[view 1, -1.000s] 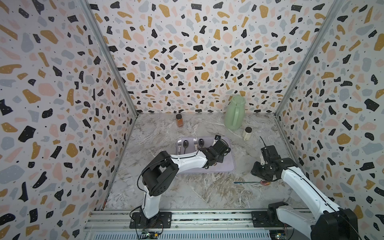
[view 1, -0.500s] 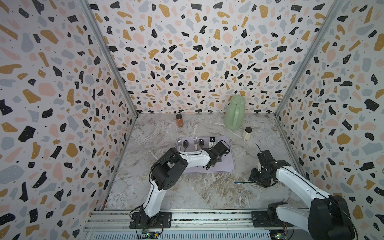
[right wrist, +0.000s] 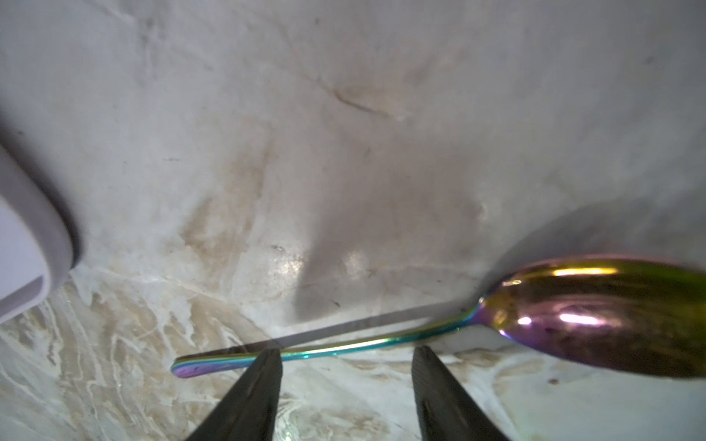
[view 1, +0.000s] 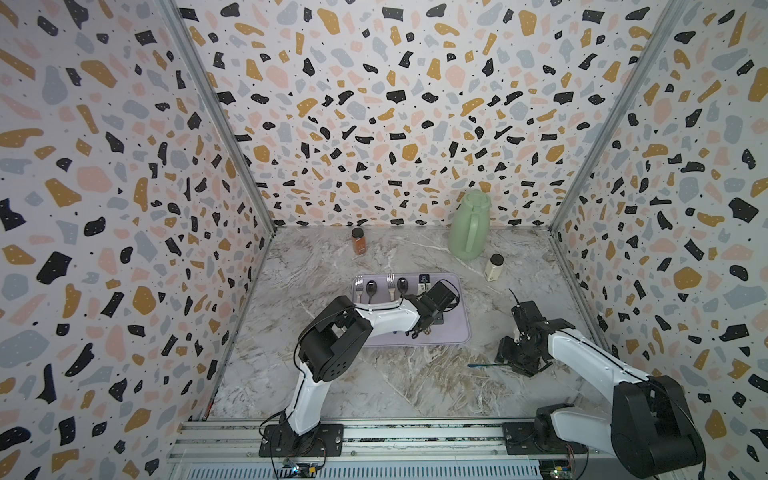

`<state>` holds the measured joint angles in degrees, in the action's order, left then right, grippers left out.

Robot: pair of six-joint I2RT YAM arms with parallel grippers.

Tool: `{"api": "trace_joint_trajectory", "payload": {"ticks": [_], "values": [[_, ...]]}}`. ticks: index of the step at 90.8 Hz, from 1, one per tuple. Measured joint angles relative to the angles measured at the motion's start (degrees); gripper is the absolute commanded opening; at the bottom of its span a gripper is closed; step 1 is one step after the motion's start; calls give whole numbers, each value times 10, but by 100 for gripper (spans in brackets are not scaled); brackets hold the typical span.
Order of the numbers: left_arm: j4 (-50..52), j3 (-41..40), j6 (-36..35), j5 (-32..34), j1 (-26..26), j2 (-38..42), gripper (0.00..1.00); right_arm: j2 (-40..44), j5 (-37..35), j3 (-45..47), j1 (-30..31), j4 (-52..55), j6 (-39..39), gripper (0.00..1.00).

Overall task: Set the spoon and fork side by side
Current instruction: Place the fork on the tray, then pick up the spoon from the center of the board.

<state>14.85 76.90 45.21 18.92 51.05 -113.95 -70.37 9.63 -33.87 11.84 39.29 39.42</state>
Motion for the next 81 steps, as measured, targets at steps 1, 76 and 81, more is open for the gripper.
{"api": "trace_joint_trajectory", "payload": {"ticks": [1, 76, 81], "values": [[1, 0, -2, 0, 0, 5, 32, 0, 0, 0, 0, -1, 0, 60], [5, -132, -78, 4, 0, 306, 33, -154, -95, -106, 0, 19, -57, 19], [5, -139, -82, 5, 0, 324, 33, -164, -94, -115, 0, 16, -72, 18]]}}
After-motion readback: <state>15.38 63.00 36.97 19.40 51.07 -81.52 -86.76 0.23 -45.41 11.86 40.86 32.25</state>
